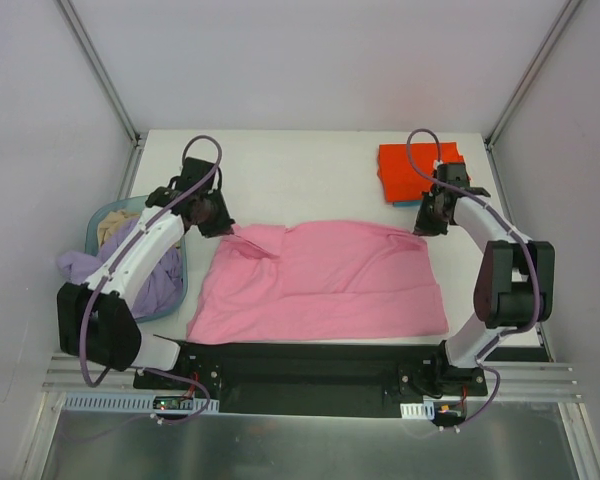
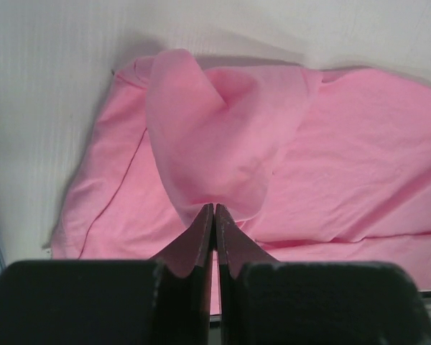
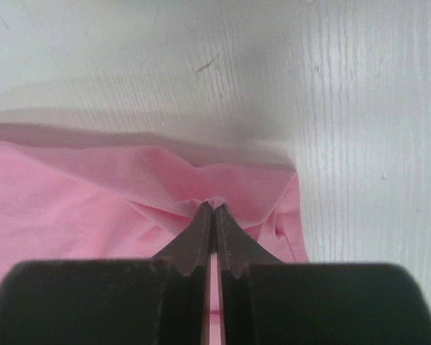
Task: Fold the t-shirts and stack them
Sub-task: Fold the tshirt
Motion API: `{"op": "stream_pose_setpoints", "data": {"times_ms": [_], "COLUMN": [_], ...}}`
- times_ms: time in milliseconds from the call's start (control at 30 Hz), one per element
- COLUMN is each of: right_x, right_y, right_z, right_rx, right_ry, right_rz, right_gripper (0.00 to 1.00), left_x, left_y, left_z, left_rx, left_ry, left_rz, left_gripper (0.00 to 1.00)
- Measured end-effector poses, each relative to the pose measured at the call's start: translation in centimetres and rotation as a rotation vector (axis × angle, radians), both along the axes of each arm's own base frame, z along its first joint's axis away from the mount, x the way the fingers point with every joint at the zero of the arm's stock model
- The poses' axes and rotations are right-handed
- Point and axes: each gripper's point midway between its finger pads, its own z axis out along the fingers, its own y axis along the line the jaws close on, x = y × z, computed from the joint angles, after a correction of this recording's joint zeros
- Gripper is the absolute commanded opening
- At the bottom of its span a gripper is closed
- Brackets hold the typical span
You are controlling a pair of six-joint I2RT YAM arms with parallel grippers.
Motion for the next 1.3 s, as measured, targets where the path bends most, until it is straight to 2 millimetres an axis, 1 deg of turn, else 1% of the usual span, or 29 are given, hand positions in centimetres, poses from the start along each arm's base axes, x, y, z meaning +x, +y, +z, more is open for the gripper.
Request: {"op": "stream_pose_setpoints", "data": {"times_ms": [100, 200, 333, 500, 667, 800, 933, 1033, 1167, 1300], "right_x": [-1.7, -2.9, -3.5, -3.9, -4.5, -5.1, -6.3, -6.8, -7.0, -7.4], "right_y": [0.1, 0.0, -0.2, -0.8, -1.5, -1.7, -1.8, -1.9, -2.0, -2.1], "right_z": [0.6, 1.5, 3.4, 4.8, 5.2, 5.5, 5.6, 6.0, 6.4, 6.0], "right_rx": [0.008, 0.007, -0.004, -0.030, -0.066, -0.074, -0.080, -0.086, -0.088, -0.096], "right_ry": [-0.012, -0.031, -0.086, -0.122, -0.120, -0.122, -0.113, -0.118, -0.130, -0.114], "right_rz": [-0.002, -0.003, -0.009, -0.023, -0.041, -0.044, -0.045, -0.042, -0.042, -0.043], "right_gripper": [0.01, 0.01, 0.01, 0.01, 0.01, 0.01, 0.01, 0.01, 0.01, 0.01], "left_x": [-1.9, -3.7, -5.8, -7.6, -8.7, -9.8, -11.9, -13.5, -15.1, -16.9], "left_y": [0.4, 0.7, 0.9, 1.1, 1.3, 1.5, 2.3, 2.8, 3.1, 3.4], "left_z": [0.2, 0.5, 1.3, 2.8, 4.0, 3.8, 3.0, 3.4, 4.2, 3.9], "left_rx": [-0.019, -0.045, -0.094, -0.154, -0.191, -0.197, -0.184, -0.186, -0.198, -0.204], "left_ry": [-0.012, -0.032, -0.071, -0.140, -0.194, -0.189, -0.135, -0.121, -0.112, -0.080], "left_rz": [0.014, 0.037, 0.059, 0.090, 0.107, 0.113, 0.141, 0.159, 0.173, 0.186], "left_gripper": [0.00, 0.00, 0.00, 0.00, 0.00, 0.00, 0.00, 0.00, 0.00, 0.00]}}
